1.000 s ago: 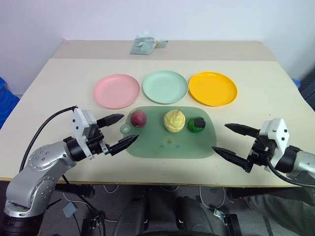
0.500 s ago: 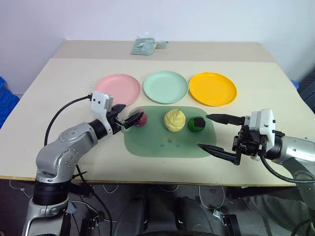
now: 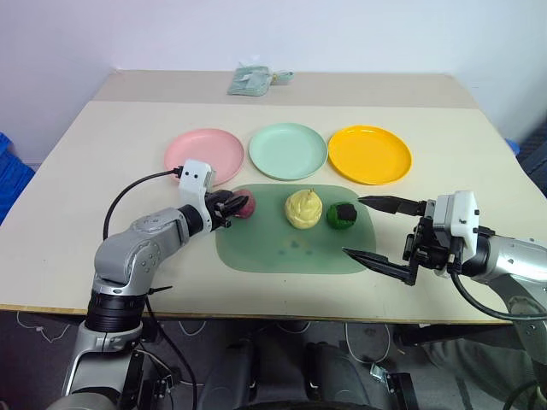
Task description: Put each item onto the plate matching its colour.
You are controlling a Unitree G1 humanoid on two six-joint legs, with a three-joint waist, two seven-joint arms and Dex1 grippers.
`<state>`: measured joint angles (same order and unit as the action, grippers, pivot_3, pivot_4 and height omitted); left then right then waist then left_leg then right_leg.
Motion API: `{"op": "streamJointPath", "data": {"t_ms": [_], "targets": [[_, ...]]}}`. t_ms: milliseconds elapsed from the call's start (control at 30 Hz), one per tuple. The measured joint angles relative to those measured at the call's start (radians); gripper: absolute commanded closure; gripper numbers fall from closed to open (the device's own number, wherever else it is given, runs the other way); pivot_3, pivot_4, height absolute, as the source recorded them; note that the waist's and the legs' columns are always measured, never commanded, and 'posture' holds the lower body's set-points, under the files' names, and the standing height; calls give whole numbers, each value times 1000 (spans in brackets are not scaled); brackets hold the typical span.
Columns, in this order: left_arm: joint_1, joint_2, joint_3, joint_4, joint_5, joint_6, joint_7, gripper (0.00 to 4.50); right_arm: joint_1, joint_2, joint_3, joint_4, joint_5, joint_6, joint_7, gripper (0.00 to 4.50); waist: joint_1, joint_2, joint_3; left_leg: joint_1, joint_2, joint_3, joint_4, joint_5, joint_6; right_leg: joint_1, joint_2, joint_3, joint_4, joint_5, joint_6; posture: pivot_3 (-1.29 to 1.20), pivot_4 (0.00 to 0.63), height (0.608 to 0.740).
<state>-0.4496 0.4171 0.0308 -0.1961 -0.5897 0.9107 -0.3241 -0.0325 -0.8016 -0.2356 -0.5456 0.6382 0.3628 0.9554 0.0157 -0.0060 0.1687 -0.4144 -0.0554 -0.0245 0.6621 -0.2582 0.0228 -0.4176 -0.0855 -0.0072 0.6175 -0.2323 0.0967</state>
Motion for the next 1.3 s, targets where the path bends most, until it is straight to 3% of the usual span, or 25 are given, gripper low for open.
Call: {"op": "streamJointPath", "data": {"t_ms": [633,733,800,1233,1300], "targets": [[-15,-37,39,24,24,2,21,2244,-36,30,41,24,-36,-24,-6,0,0,0,0,0,0,0,0,0,0,-1,0,0,0,0,0,0,150,740],[-15,-38,38,18,28,2,22,3068,-37,32,44,26,-37,-25,-6,0,0,0,0,0,0,0,0,0,0,-1,0,0,1,0,0,0,150,740],[-15,-39,37,11,28,4,20,3968,-37,33,44,28,-38,-25,-7,0,0,0,0,0,0,0,0,0,0,-1,0,0,1,0,0,0,150,740],[-17,-59,23,3,55,-6,8,3968,-37,36,44,28,-46,-26,-16,0,0,0,0,0,0,0,0,0,0,-1,0,0,1,0,0,0,150,740],[-16,-56,22,3,55,-6,-13,3460,-38,36,44,28,-47,-27,-17,0,0,0,0,0,0,0,0,0,0,-1,0,0,1,0,0,0,150,740]]}}
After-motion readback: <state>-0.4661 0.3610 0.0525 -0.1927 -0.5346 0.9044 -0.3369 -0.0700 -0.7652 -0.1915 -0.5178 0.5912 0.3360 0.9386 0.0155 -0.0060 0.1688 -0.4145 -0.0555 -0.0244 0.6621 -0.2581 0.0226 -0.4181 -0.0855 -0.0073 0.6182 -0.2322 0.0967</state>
